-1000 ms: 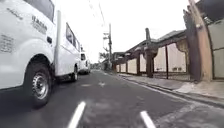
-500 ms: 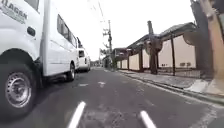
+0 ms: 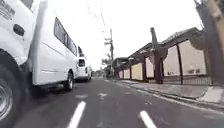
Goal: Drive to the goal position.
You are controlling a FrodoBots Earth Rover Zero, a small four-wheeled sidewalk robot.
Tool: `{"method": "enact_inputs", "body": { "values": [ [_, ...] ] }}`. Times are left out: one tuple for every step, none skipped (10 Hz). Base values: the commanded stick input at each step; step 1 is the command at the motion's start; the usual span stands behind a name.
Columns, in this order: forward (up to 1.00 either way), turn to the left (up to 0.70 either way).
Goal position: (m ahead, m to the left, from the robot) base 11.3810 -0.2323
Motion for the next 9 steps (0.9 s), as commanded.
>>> {"method": "enact_inputs", "body": {
  "values": [
    [0.85, 0.0],
    [0.85, 0.0],
    [0.85, 0.0],
    [0.85, 0.0],
    [0.85, 0.0],
    [0.85, 0.0],
    [0.85, 0.0],
    [0.85, 0.0],
    [0.85, 0.0]
  ]
}}
